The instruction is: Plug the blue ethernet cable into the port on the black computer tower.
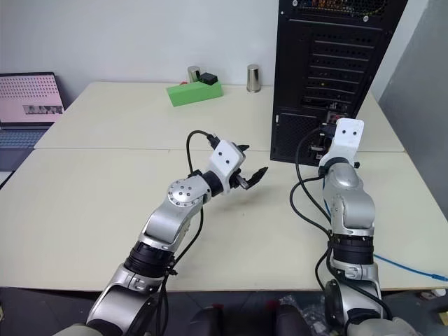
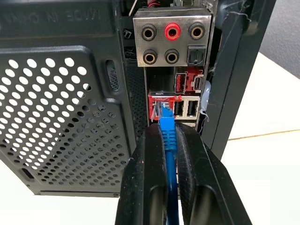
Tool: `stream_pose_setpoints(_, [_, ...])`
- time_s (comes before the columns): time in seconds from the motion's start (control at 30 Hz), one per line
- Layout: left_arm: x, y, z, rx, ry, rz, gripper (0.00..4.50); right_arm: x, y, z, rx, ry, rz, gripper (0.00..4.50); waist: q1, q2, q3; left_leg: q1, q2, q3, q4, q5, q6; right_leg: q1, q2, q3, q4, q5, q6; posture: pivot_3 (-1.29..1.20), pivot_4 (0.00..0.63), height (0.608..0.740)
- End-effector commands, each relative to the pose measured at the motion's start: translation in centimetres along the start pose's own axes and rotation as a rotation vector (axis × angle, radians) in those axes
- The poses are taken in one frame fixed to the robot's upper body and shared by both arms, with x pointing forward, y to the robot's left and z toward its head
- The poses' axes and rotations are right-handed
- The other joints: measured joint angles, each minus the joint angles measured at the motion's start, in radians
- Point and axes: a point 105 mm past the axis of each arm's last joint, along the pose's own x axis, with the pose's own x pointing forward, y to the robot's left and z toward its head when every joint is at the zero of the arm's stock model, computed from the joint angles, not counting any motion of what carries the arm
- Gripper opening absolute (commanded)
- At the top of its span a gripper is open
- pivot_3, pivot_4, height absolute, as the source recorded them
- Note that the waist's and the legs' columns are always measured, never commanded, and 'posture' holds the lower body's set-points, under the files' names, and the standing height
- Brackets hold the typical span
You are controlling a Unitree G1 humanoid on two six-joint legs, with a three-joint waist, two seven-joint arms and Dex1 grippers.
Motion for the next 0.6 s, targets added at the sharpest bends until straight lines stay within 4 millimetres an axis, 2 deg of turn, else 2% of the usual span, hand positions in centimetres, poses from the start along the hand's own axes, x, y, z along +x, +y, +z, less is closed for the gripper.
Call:
stream_pose_setpoints(0.03, [-0.10, 0.10, 1.29, 0.021, -0.052, 0.009, 4.14, 0.11, 0.30, 2.84, 0.051, -0.084, -0.005, 0.02, 0.000, 0.000, 0.000, 0.000, 0.000, 0.000, 0.000, 0.000, 0.000, 0.000, 0.000, 0.000, 0.000, 0.000, 0.000, 0.00, 0.150, 0.740])
stream_pose_setpoints(0.6, [0.00, -0.07, 1.39, 0.006, -0.059, 0.009, 4.14, 0.55, 0.14, 2.66, 0.064, -0.071, 0.004, 0.02, -0.001, 0.000, 0.000, 0.000, 0.000, 0.000, 0.000, 0.000, 0.000, 0.000, 0.000, 0.000, 0.000, 0.000, 0.000, 0.00, 0.150, 0.740])
